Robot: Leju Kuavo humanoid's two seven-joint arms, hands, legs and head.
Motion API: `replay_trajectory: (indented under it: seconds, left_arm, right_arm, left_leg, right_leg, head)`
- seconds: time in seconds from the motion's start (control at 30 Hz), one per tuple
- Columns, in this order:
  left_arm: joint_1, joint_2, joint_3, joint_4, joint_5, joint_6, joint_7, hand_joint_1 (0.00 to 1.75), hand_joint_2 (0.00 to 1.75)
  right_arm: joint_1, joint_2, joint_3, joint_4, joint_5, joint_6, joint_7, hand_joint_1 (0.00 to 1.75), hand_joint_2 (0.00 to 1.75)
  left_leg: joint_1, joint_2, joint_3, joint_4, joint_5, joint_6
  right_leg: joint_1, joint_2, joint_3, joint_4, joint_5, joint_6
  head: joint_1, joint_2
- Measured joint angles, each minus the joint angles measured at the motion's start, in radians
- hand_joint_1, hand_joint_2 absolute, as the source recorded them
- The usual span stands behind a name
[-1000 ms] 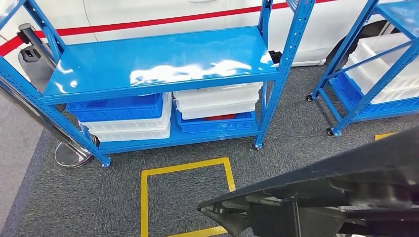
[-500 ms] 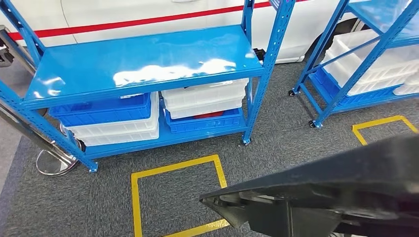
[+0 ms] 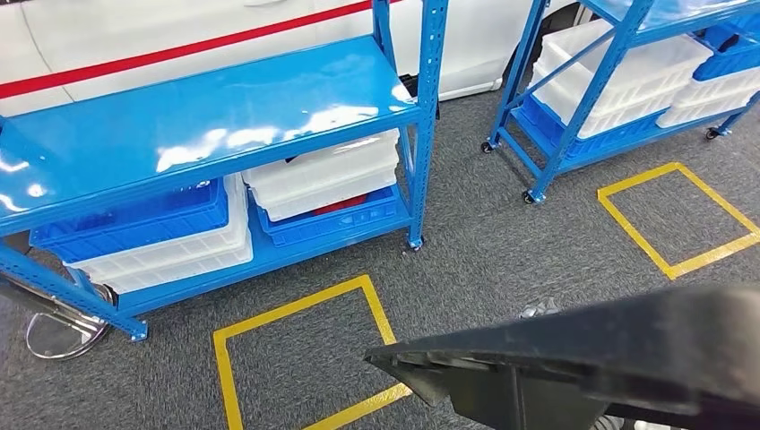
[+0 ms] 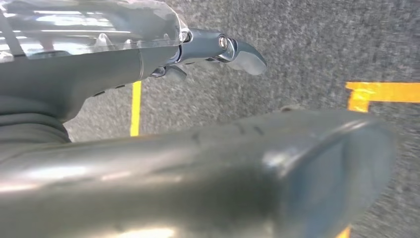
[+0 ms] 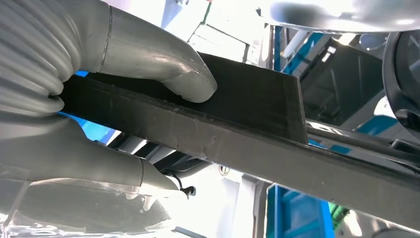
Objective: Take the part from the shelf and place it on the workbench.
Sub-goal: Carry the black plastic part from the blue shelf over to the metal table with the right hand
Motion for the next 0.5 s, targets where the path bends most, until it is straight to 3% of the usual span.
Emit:
replay_trajectory:
  seconds: [0.03,0.1,0.13,0.17,0.23,0.3,0.37,0.43,0.5]
  left_arm:
    - [0.001,0.001,0.008,0.000,0.006,0.000,-0.006,0.00,0.00]
    - [0.004,0.005,0.025,0.000,0.016,0.000,-0.016,0.00,0.00]
    - [0.006,0.008,0.032,0.000,0.018,0.000,-0.019,0.00,0.00]
    - [0.008,0.010,0.039,0.000,0.019,0.000,-0.021,0.00,0.00]
    - [0.008,0.016,0.047,0.000,0.018,-0.001,-0.021,0.00,0.00]
    - [0.008,0.023,0.054,-0.001,0.015,-0.006,-0.021,0.00,0.00]
    - [0.009,0.029,0.059,-0.002,0.011,-0.018,-0.021,0.00,0.00]
    - [0.007,0.035,0.061,-0.003,0.004,-0.032,-0.023,0.00,0.00]
    - [0.005,0.039,0.062,-0.004,-0.008,-0.048,-0.029,0.00,0.00]
  right_arm:
    - [-0.005,0.002,0.003,0.002,0.003,-0.002,0.000,1.73,1.75]
    - [-0.011,0.005,0.010,0.009,0.009,-0.012,0.000,1.73,1.75]
    - [-0.012,0.006,0.014,0.013,0.011,-0.017,0.000,1.73,1.75]
    - [-0.012,0.007,0.018,0.016,0.013,-0.022,0.000,1.73,1.75]
    - [-0.012,0.008,0.025,0.018,0.016,-0.029,0.000,1.73,1.75]
    - [-0.013,0.009,0.031,0.019,0.019,-0.035,0.000,1.73,1.75]
    - [-0.011,0.010,0.037,0.018,0.021,-0.043,0.000,1.73,1.75]
    - [-0.005,0.010,0.041,0.015,0.024,-0.050,0.000,1.73,1.75]
    - [0.003,0.010,0.044,0.008,0.031,-0.053,0.000,1.73,1.75]
  left_leg:
    - [0.002,-0.023,-0.027,0.059,-0.033,-0.003]
    - [0.003,-0.043,-0.092,0.195,-0.088,-0.004]
    - [0.003,-0.046,-0.111,0.232,-0.091,-0.003]
    - [0.003,-0.047,-0.113,0.228,-0.073,-0.001]
    - [0.003,-0.062,-0.065,0.113,0.005,0.009]
    - [0.003,-0.101,-0.013,-0.010,0.054,0.018]
    - [0.001,-0.120,0.001,-0.048,0.057,0.022]
    - [0.002,-0.102,0.003,-0.058,0.064,0.028]
    - [0.006,-0.081,0.005,-0.070,0.074,0.040]
  right_leg:
    - [0.000,0.008,-0.002,0.000,0.002,-0.004]
    - [0.002,0.029,-0.005,0.000,0.003,-0.009]
    - [0.003,0.041,-0.005,0.001,0.004,-0.009]
    - [0.004,0.053,-0.004,0.001,0.004,-0.010]
    - [0.005,0.075,0.001,0.002,0.004,-0.009]
    - [0.004,0.094,0.000,0.003,0.005,-0.004]
    - [0.000,0.113,-0.008,0.002,0.011,0.008]
    - [-0.003,0.123,-0.014,0.002,0.015,0.021]
    - [0.001,0.093,-0.030,0.036,-0.011,0.029]
  head:
    - [0.000,0.000]
    - [0.000,0.000]
    - [0.000,0.000]
    - [0.000,0.000]
    - [0.000,0.000]
    - [0.000,0.000]
    - [0.000,0.000]
    - [0.000,0.000]
    - [0.003,0.000]
